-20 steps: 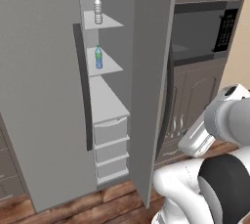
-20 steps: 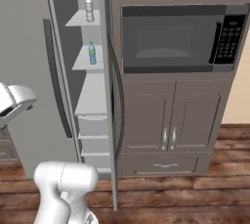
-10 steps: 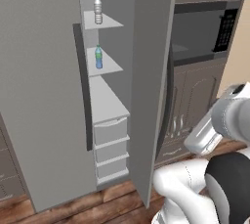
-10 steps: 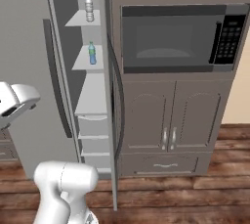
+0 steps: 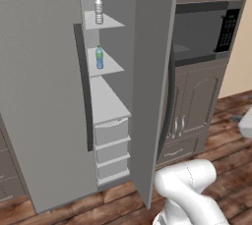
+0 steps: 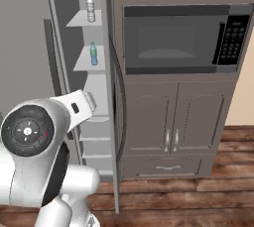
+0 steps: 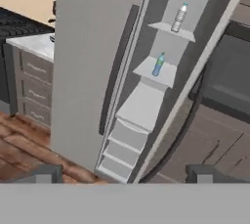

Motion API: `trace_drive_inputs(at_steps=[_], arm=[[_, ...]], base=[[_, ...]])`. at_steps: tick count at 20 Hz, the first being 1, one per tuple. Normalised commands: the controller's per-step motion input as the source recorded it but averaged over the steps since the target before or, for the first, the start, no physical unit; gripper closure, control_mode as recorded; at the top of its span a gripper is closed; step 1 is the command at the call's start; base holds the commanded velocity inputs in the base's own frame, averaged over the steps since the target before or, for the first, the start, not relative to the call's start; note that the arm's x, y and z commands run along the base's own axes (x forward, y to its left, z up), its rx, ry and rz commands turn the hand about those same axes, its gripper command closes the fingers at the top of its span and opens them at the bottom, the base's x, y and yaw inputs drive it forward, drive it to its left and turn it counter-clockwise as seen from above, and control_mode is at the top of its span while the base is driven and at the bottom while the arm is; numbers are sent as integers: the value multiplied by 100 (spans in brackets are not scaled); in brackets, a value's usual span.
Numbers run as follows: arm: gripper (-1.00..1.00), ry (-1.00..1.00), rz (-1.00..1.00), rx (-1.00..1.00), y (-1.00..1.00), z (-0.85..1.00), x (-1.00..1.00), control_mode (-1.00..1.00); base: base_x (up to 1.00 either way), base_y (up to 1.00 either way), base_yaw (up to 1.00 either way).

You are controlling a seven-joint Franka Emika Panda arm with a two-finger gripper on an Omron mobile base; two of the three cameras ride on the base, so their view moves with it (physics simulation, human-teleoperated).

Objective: Take the bottled waters from the counter and place them in the freezer to freeze. Close the freezer door after placing the bottles.

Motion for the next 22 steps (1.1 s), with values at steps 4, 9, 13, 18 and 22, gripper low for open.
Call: trace_drive_inputs(at_steps=[4, 9, 13, 18, 22], arm=[[-100, 3, 19, 44, -57, 10, 45, -100], [-100, 11, 12, 48, -41, 4, 65, -100], [-100, 25, 6, 37, -3, -11, 87, -100], [-100, 7, 21, 21, -10, -34, 15, -100], [-100, 2, 16, 5, 0, -11, 55, -100]], base=[[0, 0, 0], [0, 0, 0], [0, 0, 0], [0, 0, 0], [0, 0, 0]])
